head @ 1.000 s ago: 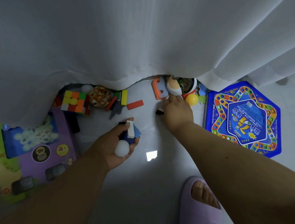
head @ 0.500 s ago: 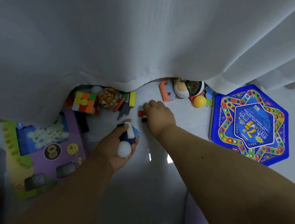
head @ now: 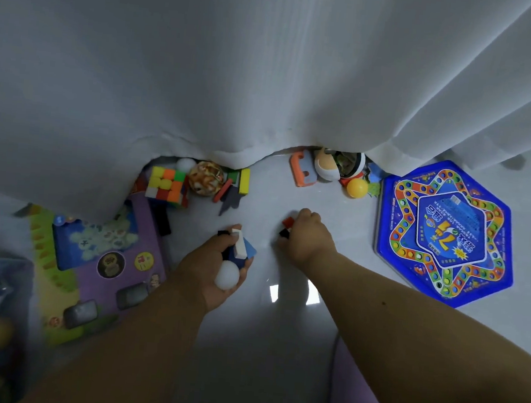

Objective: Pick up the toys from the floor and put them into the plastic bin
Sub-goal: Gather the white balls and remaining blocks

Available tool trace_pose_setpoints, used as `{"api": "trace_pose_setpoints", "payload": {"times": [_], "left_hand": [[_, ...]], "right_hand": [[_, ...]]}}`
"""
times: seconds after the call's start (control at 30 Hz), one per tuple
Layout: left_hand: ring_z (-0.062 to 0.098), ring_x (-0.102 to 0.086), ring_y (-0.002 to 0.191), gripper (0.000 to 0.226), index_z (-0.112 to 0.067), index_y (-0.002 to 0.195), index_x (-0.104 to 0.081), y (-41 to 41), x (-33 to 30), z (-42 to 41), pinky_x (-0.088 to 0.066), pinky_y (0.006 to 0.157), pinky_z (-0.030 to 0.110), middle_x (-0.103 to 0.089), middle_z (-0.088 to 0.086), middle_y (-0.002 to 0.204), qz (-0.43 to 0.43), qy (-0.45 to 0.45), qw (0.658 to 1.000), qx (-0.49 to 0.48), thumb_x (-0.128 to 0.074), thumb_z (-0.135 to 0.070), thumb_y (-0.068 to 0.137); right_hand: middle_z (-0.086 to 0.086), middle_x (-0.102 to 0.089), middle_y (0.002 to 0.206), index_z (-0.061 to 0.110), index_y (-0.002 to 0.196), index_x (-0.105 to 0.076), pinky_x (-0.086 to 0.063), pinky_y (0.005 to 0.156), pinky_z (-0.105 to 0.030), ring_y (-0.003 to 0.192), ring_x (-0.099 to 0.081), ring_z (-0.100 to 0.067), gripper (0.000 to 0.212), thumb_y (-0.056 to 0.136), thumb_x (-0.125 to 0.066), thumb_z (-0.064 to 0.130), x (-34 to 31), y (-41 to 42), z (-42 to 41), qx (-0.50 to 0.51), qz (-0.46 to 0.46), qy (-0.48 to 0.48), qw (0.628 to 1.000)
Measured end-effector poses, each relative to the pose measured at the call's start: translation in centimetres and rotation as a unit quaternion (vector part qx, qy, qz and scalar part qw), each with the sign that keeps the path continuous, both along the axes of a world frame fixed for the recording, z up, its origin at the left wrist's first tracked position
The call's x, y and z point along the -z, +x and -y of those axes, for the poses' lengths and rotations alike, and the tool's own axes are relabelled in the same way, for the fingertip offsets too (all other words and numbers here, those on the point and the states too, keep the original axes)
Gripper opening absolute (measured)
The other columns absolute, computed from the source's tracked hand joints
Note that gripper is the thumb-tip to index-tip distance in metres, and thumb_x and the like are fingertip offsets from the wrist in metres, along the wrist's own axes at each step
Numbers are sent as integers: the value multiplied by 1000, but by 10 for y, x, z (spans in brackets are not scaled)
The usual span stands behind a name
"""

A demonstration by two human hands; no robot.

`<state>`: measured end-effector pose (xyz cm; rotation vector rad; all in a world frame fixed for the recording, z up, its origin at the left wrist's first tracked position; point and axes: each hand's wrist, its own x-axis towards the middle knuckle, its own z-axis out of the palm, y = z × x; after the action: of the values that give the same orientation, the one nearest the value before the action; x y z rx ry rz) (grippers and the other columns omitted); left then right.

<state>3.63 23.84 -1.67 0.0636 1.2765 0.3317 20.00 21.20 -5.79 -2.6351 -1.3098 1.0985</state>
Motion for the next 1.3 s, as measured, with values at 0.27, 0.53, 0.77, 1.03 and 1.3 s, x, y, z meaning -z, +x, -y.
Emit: {"api": "trace_pose_setpoints", "payload": {"times": [0.27, 0.53, 0.77, 1.03, 1.3], "left_hand": [[20, -53, 70, 25, -21, 120, -59, -21, -42, 10, -49, 40, 18, -58, 13, 99, -10, 59, 998, 22, -50, -20, 97], [21, -55, 66, 12, -20, 103, -60, -73, -113, 11, -47, 40, 18, -62, 14, 86, -60, 135, 988, 36, -49, -20, 97], [22, -61, 57, 12, -17, 100, -65, -153, -190, -8, -49, 38, 21, -64, 13, 85, -157, 203, 963, 86, -55, -19, 93], [20, -61, 41, 11, -17, 84, -58, -267, -275, 15, -44, 31, 20, -60, 13, 80, -280, 273, 914, 109, -54, -12, 94], [24, -54, 65, 15, -10, 100, -59, -349, -255, 21, -49, 38, 22, -59, 17, 99, -337, 178, 919, 103, -59, -22, 91]], "right_hand": [[-11, -55, 88, 11, 89, -54, -49, 72, -36, 74, -54, -22, 13, 90, -54, 24, -46, -30, 18, 282, -331, 60, 899], [-10, -49, 71, 5, 95, -63, -38, 54, -26, 59, -44, -18, 32, 90, -36, 22, -122, -91, 16, 372, -573, 80, 726], [-13, -57, 77, 5, 109, -58, -44, 59, -31, 62, -53, -22, 33, 94, -37, 26, -191, -172, 6, 301, -633, 83, 708], [-12, -58, 78, 10, 95, -57, -46, 53, -25, 60, -51, -20, 25, 99, -38, 26, -265, -313, 6, 131, -683, 42, 718], [-14, -62, 91, 14, 93, -57, -52, 68, -35, 71, -58, -25, 29, 100, -37, 33, -267, -388, 10, 107, -637, -46, 762]]}}
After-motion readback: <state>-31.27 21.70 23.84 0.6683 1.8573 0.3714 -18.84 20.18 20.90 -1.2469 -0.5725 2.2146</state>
